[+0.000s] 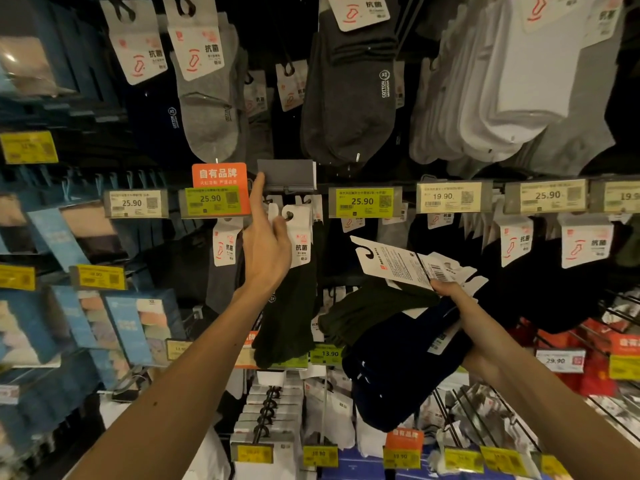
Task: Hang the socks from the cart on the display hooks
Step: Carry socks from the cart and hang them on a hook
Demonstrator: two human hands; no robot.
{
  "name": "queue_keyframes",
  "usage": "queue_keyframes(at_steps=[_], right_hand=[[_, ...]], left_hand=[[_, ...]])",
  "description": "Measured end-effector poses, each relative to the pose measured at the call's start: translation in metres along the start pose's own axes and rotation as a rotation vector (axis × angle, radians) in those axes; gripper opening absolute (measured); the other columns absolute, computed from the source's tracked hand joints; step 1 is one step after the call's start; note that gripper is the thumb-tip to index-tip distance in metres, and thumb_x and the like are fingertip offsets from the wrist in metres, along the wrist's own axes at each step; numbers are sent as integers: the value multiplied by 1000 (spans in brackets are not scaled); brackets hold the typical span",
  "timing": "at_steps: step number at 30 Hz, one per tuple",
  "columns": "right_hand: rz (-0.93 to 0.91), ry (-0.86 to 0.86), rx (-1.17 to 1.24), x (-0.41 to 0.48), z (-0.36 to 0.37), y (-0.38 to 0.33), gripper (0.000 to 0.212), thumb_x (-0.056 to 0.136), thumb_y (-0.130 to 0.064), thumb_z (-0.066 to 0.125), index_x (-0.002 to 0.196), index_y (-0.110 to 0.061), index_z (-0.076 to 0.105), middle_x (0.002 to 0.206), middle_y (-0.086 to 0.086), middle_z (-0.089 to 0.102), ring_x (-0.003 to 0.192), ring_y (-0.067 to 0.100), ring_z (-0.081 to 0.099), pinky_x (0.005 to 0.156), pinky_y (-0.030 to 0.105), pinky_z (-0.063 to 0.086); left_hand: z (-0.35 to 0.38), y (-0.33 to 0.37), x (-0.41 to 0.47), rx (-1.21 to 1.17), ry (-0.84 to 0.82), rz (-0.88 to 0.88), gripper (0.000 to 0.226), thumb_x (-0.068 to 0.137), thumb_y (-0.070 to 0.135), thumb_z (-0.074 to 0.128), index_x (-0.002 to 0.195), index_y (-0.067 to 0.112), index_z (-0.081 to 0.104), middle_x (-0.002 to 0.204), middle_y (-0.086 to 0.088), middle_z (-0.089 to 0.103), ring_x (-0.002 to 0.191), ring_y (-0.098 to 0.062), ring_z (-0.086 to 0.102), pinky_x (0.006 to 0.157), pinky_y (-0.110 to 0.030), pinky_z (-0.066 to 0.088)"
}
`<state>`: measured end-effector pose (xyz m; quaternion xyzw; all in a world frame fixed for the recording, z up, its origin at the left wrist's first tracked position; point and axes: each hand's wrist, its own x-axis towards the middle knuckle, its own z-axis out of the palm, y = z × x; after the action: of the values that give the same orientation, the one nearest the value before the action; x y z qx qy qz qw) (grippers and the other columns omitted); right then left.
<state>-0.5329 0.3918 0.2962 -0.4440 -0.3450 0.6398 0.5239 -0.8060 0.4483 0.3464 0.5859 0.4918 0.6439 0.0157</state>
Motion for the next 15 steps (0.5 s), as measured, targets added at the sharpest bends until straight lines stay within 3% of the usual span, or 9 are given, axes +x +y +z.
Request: queue_keyframes(at_steps=[4, 5, 7, 9, 10, 12, 15], right_hand=[[2, -4, 2, 2, -1, 0, 34, 76, -37, 74, 105, -19, 75, 112, 14, 73, 111, 34, 66, 101, 49, 50], [6, -1, 1, 2, -2, 1, 32, 80, -37, 73, 106, -19, 75, 116, 15, 72, 113, 34, 65, 101, 49, 50], [1, 3, 1, 2, -3, 1, 30, 84, -37, 71, 108, -19, 74, 118, 16, 71, 113, 34, 65, 98, 47, 52], [-3, 5, -3, 1, -4, 1, 27, 86, -36, 70, 106, -19, 75, 115, 14, 72, 108, 32, 67, 94, 45, 53], [-7, 0, -2, -1, -5, 2, 24, 86, -35, 70, 104, -19, 75, 112, 13, 73, 105, 31, 68, 94, 45, 53], [-16, -12, -1, -4, -5, 3, 21, 88, -34, 68, 102, -19, 75, 109, 12, 74, 101, 28, 69, 95, 44, 53], [-24, -29, -14, -6, -1, 6, 25, 88, -34, 69, 107, -19, 74, 110, 12, 75, 101, 28, 70, 88, 40, 56]], left_hand=[[1, -11, 2, 83, -2, 45, 74, 102, 7, 47, 158, 32, 6, 106, -3, 63, 59, -21, 58, 53, -39, 54], [0, -11, 1, 96, -13, 47, 75, 102, 9, 49, 158, 33, 4, 116, -7, 62, 66, -22, 61, 59, -41, 56], [-2, -8, -4, 147, -34, 33, 77, 101, 14, 52, 158, 33, 3, 143, -12, 48, 97, -24, 62, 82, -38, 54], [-5, -2, -20, 205, -34, 32, 76, 99, 19, 56, 158, 28, 10, 153, -14, 34, 129, -23, 44, 102, -32, 37], [-8, 5, -33, 237, -16, 52, 70, 97, 23, 57, 157, 24, 19, 152, -14, 33, 135, -25, 37, 106, -31, 31], [-13, 17, -64, 227, 18, 97, 56, 94, 34, 56, 144, 18, 39, 144, -12, 39, 134, -24, 34, 108, -26, 28], [-16, 43, -99, -57, -110, 28, 51, 89, 53, 54, 133, 32, 41, 139, 3, 44, 131, -11, 41, 105, -23, 36]])
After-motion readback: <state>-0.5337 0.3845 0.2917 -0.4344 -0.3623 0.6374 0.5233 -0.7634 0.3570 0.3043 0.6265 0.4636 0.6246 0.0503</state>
